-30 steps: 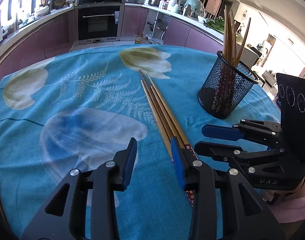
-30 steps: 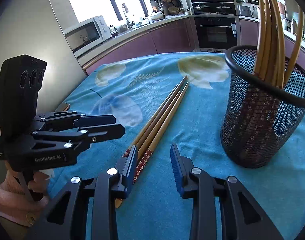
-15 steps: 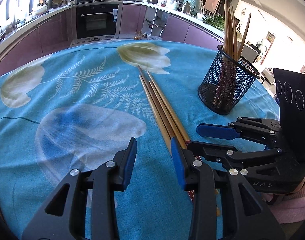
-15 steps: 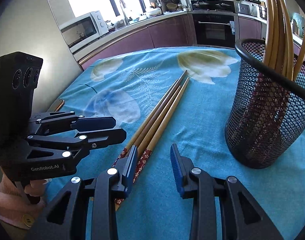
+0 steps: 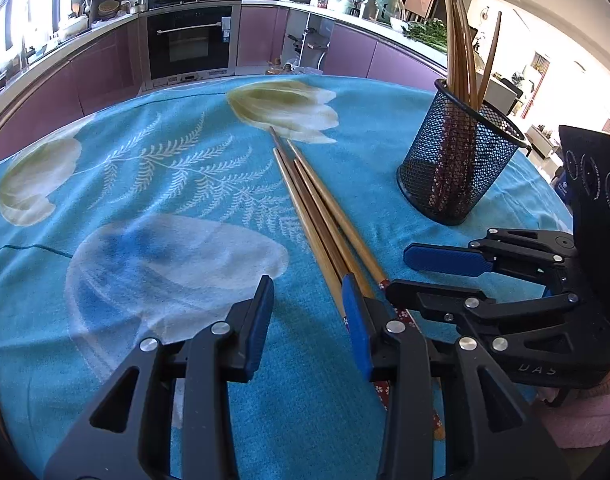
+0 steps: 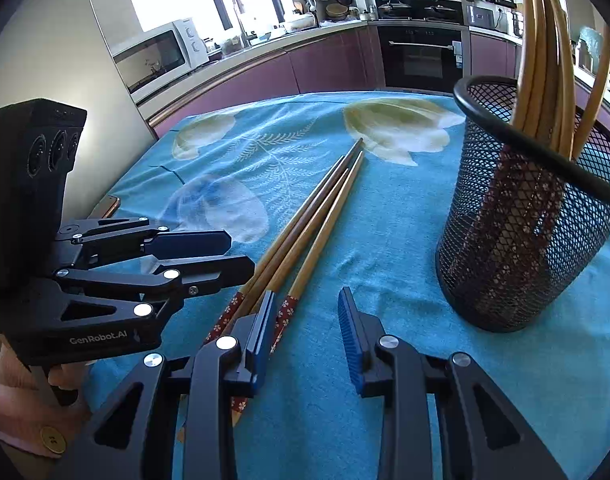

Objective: Organize utensils
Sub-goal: 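Move both open grippers back over the chopstick row on the tablecloth, then close the left gripper on a chopstick while the right gripper grasps another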

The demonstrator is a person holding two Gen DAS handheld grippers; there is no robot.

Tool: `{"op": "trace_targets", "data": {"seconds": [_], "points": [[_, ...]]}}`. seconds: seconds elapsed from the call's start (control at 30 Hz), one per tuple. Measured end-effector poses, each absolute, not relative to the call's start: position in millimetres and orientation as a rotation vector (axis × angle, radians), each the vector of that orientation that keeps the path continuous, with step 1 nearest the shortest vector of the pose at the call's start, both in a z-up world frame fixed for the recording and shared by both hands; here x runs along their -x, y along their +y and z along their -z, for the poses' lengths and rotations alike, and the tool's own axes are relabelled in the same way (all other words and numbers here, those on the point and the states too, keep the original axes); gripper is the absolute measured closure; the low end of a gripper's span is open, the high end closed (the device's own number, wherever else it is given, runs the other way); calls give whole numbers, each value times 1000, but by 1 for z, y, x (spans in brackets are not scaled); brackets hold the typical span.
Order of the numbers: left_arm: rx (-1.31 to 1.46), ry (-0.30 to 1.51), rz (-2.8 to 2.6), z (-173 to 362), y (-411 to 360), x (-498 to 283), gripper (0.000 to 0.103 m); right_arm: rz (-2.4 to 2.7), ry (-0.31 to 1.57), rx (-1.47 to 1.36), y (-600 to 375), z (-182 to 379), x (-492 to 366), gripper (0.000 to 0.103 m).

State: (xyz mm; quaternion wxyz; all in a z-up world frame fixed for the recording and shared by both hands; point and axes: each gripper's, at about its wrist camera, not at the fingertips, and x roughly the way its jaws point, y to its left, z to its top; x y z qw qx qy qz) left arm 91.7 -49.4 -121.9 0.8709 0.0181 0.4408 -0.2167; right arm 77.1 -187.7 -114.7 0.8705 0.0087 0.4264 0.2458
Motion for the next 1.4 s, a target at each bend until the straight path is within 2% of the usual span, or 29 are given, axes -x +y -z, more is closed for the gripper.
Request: {"op": "trace_targets", "data": {"seconds": [0.3, 0.63, 0.9, 1.1, 1.17, 1.23, 1.33, 1.4], "points": [[-59, 923, 460, 123, -55, -95, 67, -500, 894, -28, -194, 114, -76, 74], [-55, 940, 444, 123, -53, -98, 77, -490, 893, -14, -192, 114, -79, 74], [-89, 948, 434, 124, -56, -113, 74, -468, 893, 4, -181, 114, -96, 74], [-83, 957, 433, 124, -58, -127, 81, -455, 896, 13, -176, 114, -104, 74], [-78, 958, 430, 124, -58, -129, 86, -451, 896, 15, -176, 115, -105, 77], [-54, 961, 435, 125, -57, -128, 91, -457, 901, 3, -178, 116, -105, 84], [-27, 956, 430, 126, -54, -123, 93, -467, 907, -26, -183, 116, -103, 93], [-8, 954, 423, 126, -50, -119, 94, -466, 907, -50, -188, 116, -100, 94]]}}
